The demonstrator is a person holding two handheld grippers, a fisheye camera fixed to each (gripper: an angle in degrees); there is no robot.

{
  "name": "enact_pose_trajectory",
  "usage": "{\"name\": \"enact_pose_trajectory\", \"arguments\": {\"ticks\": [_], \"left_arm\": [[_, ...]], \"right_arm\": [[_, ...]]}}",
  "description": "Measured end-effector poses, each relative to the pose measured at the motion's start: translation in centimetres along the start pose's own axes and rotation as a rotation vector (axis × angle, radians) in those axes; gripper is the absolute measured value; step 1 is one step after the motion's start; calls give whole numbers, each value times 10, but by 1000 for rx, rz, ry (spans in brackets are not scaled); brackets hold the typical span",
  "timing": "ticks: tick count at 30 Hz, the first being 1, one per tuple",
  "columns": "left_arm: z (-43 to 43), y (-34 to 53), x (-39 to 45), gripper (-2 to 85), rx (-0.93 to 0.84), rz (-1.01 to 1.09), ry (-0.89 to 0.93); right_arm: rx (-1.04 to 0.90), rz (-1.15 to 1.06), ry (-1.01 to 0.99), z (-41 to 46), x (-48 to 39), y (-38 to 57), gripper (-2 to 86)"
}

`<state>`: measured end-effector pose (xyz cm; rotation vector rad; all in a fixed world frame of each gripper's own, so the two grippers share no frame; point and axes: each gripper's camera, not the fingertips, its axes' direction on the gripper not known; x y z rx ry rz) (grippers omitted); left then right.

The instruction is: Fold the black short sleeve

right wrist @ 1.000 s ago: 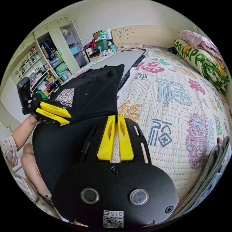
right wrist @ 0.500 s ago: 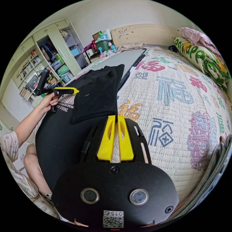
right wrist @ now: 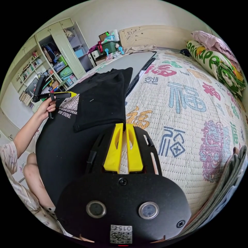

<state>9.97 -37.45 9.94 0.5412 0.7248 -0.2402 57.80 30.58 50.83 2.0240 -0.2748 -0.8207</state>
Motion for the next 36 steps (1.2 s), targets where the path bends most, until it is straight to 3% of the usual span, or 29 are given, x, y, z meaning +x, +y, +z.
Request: {"name": "enact_pose_trajectory", "arguments": {"ticks": [4,9,14,17,20,22,26,29,31,36], "left_arm": [[-105,74,-94,26,162,-125,7],[-241,246,-294,69,338,-523,-205],[-274,349,-443,123,378,-712,-90],[-261,369,-503,130,375,-737,-7],[-246,396,-542,68,375,-773,17],[-247,418,-559,28,440,-758,122],[-258,445,-579,3,574,-757,212],[-254,427,-576,1,553,-653,232],[-258,435,-582,0,595,-626,271],[-243,451,-632,1,579,-684,562]], "right_arm": [[-13,17,-32,27,39,4,13],[-12,7,-16,61,71,14,24],[-14,28,-6,98,110,24,40],[-74,200,-171,112,162,28,55],[-113,293,-48,93,174,29,73],[-98,229,125,76,137,12,93],[10,35,168,97,34,-50,93],[15,-193,40,185,-83,-128,80],[-76,-343,-166,293,-185,-187,75],[-227,-458,-317,515,-372,-251,85]]}}
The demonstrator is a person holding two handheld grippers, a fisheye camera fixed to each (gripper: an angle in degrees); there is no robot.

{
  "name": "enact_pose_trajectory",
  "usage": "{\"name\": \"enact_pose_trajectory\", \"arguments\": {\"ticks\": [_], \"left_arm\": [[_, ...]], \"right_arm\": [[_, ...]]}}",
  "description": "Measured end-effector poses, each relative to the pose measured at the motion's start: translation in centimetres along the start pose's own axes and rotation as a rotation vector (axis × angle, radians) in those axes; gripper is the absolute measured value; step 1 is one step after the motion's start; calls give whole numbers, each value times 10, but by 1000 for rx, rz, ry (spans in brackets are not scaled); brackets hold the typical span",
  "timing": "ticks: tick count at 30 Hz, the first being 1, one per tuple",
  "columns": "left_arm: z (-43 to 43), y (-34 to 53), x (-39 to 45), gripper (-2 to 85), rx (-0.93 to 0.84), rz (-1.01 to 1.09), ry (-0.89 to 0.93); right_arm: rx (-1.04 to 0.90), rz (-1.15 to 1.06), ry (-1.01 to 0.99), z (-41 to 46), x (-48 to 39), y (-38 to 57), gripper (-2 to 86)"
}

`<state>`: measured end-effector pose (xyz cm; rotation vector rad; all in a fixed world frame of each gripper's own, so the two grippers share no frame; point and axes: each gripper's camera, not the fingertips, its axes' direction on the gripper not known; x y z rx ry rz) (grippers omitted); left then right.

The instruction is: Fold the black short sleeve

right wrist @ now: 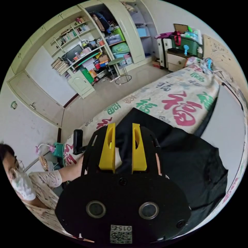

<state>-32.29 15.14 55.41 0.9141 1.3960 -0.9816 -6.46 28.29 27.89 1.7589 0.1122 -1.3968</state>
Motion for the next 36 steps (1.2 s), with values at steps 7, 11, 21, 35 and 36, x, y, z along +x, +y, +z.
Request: {"name": "enact_pose_trajectory", "arguments": {"ticks": [7,11,21,35,36], "left_arm": [[9,-6,-2,8,-13,-69,63],[23,-8,15,8,-14,-74,69],[69,-8,155,-6,22,231,-115],[350,124,498,-2,-686,1358,-31],[363,130,501,-2,-708,1367,-8]], "right_arm": [[-198,114,344,245,14,-98,122],[-239,188,355,288,55,-93,107],[-8,268,240,212,106,-88,5],[348,469,204,-135,261,189,10],[313,492,210,-137,274,206,13]]}}
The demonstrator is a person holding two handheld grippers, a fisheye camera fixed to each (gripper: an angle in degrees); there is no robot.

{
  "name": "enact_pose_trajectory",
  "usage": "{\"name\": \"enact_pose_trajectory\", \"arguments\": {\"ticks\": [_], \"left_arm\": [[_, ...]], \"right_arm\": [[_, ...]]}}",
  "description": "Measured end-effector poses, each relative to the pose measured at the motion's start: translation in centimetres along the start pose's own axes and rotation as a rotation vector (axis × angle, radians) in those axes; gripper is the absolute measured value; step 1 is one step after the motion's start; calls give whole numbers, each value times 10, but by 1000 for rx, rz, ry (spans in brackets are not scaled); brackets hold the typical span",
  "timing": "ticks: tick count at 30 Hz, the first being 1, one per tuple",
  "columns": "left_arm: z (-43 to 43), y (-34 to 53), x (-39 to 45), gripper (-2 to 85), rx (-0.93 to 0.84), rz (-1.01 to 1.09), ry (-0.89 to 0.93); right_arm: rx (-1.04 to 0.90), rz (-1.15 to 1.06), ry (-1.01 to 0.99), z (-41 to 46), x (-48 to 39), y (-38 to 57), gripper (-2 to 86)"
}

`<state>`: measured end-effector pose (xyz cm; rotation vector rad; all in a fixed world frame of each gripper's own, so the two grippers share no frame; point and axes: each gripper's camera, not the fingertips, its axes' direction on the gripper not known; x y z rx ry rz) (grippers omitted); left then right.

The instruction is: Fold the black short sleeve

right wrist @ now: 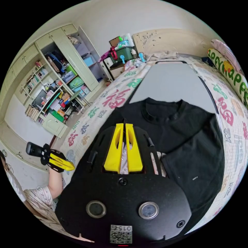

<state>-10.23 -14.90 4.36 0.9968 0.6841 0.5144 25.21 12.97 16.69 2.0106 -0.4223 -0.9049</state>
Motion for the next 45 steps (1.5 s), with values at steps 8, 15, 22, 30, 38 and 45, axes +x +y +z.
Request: {"name": "enact_pose_trajectory", "arguments": {"ticks": [8,15,22,30,38,45], "left_arm": [[112,-48,6,50,-31,-119,57],[168,-100,23,74,-27,-212,-87],[220,-112,22,75,-123,-241,-68],[220,-92,24,24,-61,-261,-62],[196,-53,36,15,-14,-168,-43],[226,-28,56,27,-137,-105,-48]], "right_arm": [[-36,3,69,-36,37,-22,85],[30,119,-186,-68,59,-84,87],[59,248,-337,-96,92,-109,28],[77,291,-370,-127,96,-116,7],[-83,-12,-61,-156,38,-115,6],[-176,-72,60,-145,23,-79,27]]}}
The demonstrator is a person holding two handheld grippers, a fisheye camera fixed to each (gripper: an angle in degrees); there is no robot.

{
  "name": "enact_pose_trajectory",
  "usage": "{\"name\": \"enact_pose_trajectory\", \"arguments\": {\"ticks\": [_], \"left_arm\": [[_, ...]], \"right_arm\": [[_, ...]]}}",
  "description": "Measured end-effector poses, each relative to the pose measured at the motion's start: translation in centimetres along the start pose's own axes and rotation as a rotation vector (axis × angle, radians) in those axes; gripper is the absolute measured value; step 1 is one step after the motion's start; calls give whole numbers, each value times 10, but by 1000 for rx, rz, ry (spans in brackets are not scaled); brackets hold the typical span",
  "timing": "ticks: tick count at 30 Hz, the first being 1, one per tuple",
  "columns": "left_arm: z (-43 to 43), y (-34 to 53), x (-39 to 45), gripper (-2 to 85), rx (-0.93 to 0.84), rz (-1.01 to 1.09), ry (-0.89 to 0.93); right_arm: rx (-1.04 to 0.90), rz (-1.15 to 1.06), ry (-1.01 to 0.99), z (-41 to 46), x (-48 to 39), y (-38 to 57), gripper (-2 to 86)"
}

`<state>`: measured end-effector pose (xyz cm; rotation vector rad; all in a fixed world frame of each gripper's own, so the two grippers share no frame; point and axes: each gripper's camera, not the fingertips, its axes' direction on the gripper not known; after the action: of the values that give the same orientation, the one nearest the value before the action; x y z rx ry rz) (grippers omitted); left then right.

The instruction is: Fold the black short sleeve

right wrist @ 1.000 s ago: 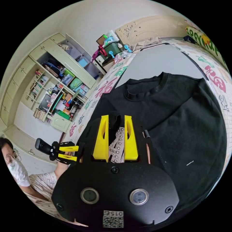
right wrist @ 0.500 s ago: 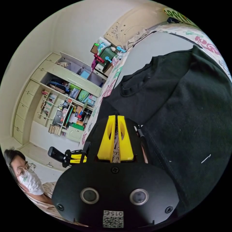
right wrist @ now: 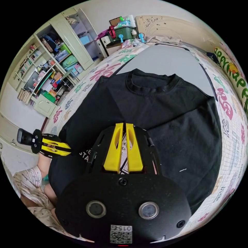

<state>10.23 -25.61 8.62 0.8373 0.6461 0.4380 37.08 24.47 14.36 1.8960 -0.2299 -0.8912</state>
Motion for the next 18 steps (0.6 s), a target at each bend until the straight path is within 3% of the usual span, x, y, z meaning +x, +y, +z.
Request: {"name": "enact_pose_trajectory", "arguments": {"ticks": [5,11,14,18], "left_arm": [[-35,54,-39,48,108,-134,-8],[-39,119,-80,60,72,-297,-98],[-34,139,-80,64,68,-283,-74],[-18,166,-77,82,29,-227,18]], "right_arm": [[95,64,-16,-31,31,44,44],[161,8,-253,-67,50,103,56],[140,-276,-357,-96,-3,135,67],[-27,-669,-379,-89,-96,195,87]]}}
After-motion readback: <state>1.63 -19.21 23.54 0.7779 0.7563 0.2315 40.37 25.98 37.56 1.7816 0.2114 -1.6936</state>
